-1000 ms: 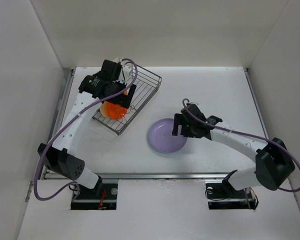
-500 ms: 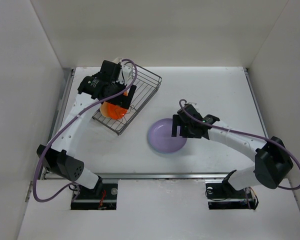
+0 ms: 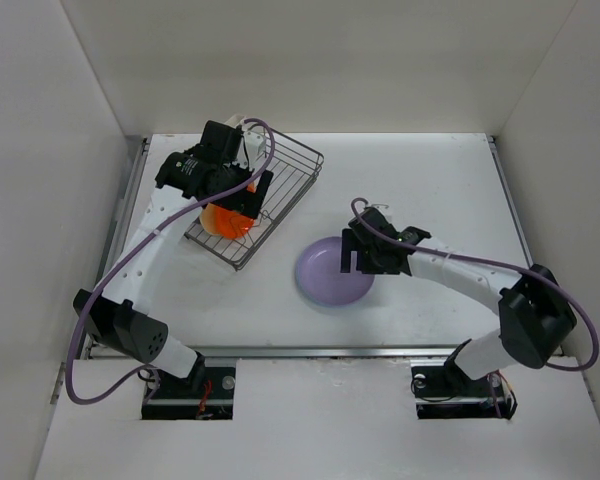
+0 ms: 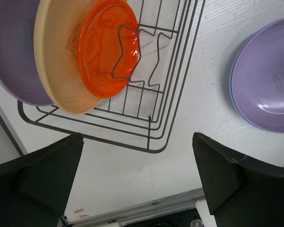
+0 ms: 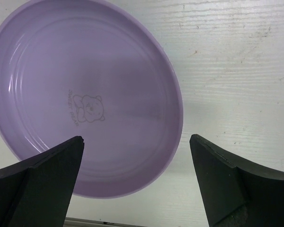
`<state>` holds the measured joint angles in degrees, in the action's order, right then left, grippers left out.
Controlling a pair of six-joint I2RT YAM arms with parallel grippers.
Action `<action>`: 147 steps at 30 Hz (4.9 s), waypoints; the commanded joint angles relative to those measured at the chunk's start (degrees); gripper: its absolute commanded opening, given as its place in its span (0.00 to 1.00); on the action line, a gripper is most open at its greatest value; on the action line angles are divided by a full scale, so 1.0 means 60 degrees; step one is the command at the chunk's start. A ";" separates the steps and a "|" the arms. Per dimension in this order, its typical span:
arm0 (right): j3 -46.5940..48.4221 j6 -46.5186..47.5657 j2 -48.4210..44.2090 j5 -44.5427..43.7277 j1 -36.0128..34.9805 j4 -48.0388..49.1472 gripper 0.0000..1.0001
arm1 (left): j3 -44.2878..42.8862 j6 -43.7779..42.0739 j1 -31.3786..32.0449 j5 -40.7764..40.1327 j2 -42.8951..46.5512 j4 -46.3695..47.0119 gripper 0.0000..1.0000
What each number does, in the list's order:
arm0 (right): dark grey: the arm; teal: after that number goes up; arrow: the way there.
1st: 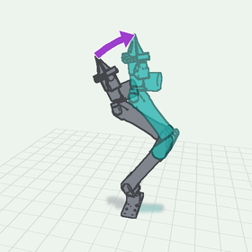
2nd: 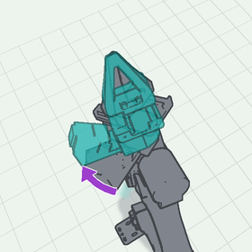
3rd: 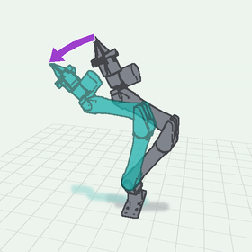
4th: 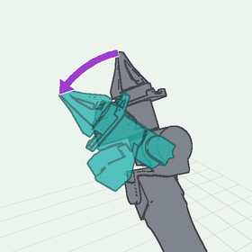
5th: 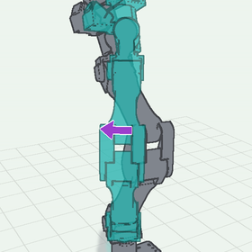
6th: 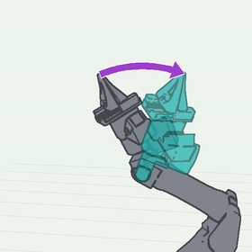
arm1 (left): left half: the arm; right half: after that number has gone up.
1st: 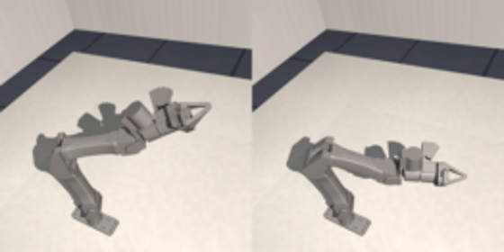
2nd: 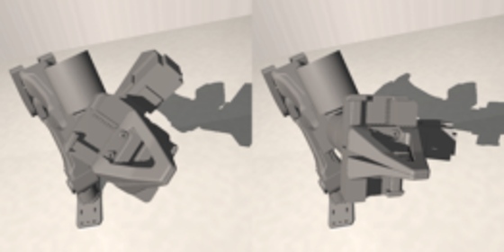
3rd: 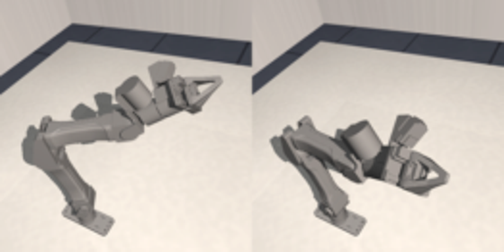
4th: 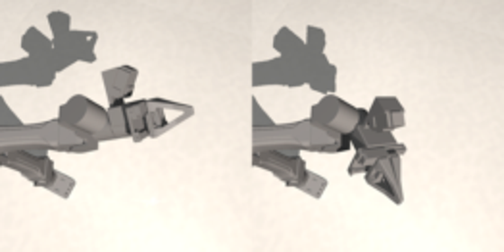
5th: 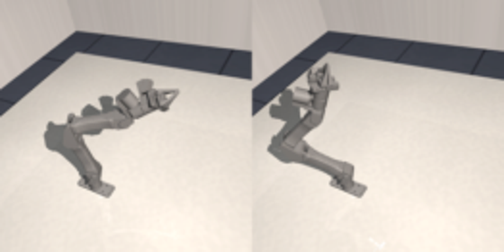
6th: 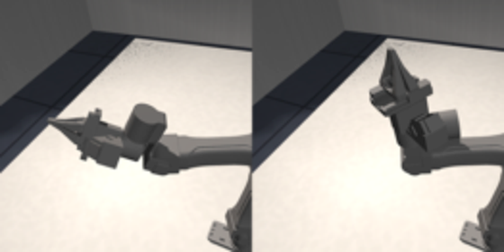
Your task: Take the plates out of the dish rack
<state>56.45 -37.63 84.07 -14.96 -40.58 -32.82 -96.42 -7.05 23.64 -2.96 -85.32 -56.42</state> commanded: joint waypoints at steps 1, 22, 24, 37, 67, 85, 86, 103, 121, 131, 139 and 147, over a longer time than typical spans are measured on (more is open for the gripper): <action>0.0305 0.0207 0.0168 -0.0246 -0.0093 0.0444 1.00 | -0.0072 -0.0085 0.0015 0.0127 0.0274 -0.0030 1.00; 0.0583 0.0514 0.1734 -0.0246 -0.0093 0.0958 1.00 | -0.0072 -0.0173 0.0015 0.0127 0.0187 -0.0205 1.00; 0.0583 0.0514 0.1852 -0.0246 -0.0093 0.0958 1.00 | -0.0072 -0.0173 0.0015 0.0127 0.0187 -0.0205 1.00; 0.0583 0.0426 0.2130 -0.0451 -0.0283 0.0870 1.00 | -0.0072 -0.0348 0.0015 0.0318 0.0187 -0.0205 1.00; 0.0597 0.1173 -0.1429 -0.0760 -0.0283 0.0548 1.00 | -0.1435 -0.1491 0.0118 -0.4193 -0.4398 0.1242 0.88; 0.0187 0.1173 -0.1854 -0.0422 -0.0283 0.0665 1.00 | -0.1919 -0.0979 -0.0512 -0.2348 -0.5366 -0.0191 0.37; 0.0187 0.1173 -0.1970 -0.0422 -0.0283 0.0665 1.00 | -0.1918 -0.0877 -0.0512 -0.2348 -0.5365 -0.0191 0.29; 0.0611 0.1086 -0.2701 -0.0041 -0.0283 0.0284 1.00 | -0.3324 -0.0861 -0.0307 -0.2261 -0.3037 -0.1596 0.00; -0.0939 0.1759 -0.4915 0.4500 -0.0283 0.4881 1.00 | -0.3003 -0.2910 0.0308 0.5542 -0.0839 -0.4173 0.00; -0.1218 0.1466 -0.4023 0.5116 -0.0283 0.6274 1.00 | -0.2709 -0.3835 0.1186 0.7582 -0.1337 -0.4966 0.00; -0.1424 0.1173 -0.3919 0.5687 -0.0283 0.6906 0.17 | -0.2621 -0.3485 0.1363 0.7468 -0.1337 -0.4704 0.00; -0.1746 0.0779 -0.4782 0.3932 -0.0283 0.5692 0.00 | -0.2752 -0.0966 0.1363 0.2500 -0.1249 -0.2976 1.00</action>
<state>45.89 -30.81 58.17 14.81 -42.35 2.02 -112.09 -20.51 31.99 27.59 -94.13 -76.05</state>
